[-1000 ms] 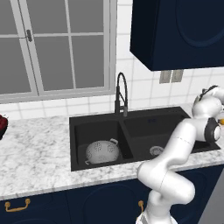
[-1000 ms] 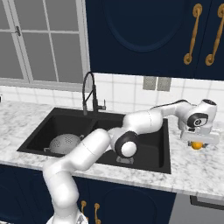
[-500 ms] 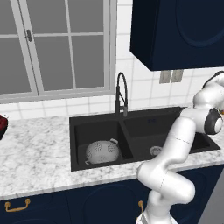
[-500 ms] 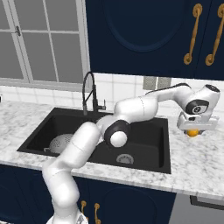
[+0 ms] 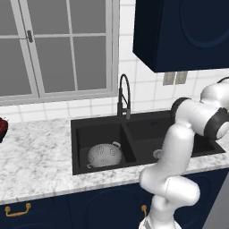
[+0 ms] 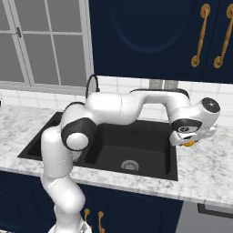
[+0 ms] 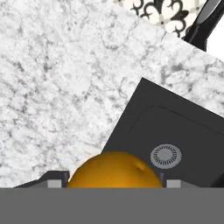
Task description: Put the colander in the sink, put the orange in the colander, and turn on the sink faucet and pour water over the colander.
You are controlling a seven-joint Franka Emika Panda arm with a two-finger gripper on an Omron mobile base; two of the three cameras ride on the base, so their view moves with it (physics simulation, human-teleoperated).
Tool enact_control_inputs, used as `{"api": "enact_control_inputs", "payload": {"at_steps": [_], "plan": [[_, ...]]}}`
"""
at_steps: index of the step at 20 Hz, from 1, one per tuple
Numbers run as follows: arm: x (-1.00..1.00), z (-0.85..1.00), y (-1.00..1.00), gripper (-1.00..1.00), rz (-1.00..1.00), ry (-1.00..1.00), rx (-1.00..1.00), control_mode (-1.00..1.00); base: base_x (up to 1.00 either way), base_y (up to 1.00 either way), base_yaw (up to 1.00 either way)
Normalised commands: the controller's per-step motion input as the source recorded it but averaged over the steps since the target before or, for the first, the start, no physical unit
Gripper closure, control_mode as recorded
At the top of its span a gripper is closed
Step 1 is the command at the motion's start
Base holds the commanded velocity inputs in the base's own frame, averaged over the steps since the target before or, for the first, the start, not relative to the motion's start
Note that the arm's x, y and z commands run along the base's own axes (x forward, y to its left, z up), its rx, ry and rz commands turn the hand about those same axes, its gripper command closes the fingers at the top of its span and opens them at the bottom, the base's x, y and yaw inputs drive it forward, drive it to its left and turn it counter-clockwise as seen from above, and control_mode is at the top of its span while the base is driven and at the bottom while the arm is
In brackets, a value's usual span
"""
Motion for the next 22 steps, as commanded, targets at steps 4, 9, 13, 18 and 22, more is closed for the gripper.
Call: {"api": "enact_control_inputs", "payload": {"at_steps": [4, 9, 13, 18, 22], "plan": [[-0.2, 0.71, 1.0, 1.0, 0.34, 0.0, -0.26, -1.0, 0.0, 0.0, 0.0], [-0.01, 0.96, 0.59, 1.0, 0.34, 0.0, -0.08, -1.0, 0.0, 0.0, 0.0], [0.0, 1.0, 0.36, 1.0, 0.35, 0.0, 0.0, -1.0, 0.0, 0.0, 0.0], [0.0, 0.79, 0.59, 1.0, 0.3, -0.01, -0.05, -1.0, 0.0, 0.0, 0.0], [0.06, 0.48, 0.92, 1.0, 0.2, -0.03, -0.08, -1.0, 0.0, 0.0, 0.0]]}}
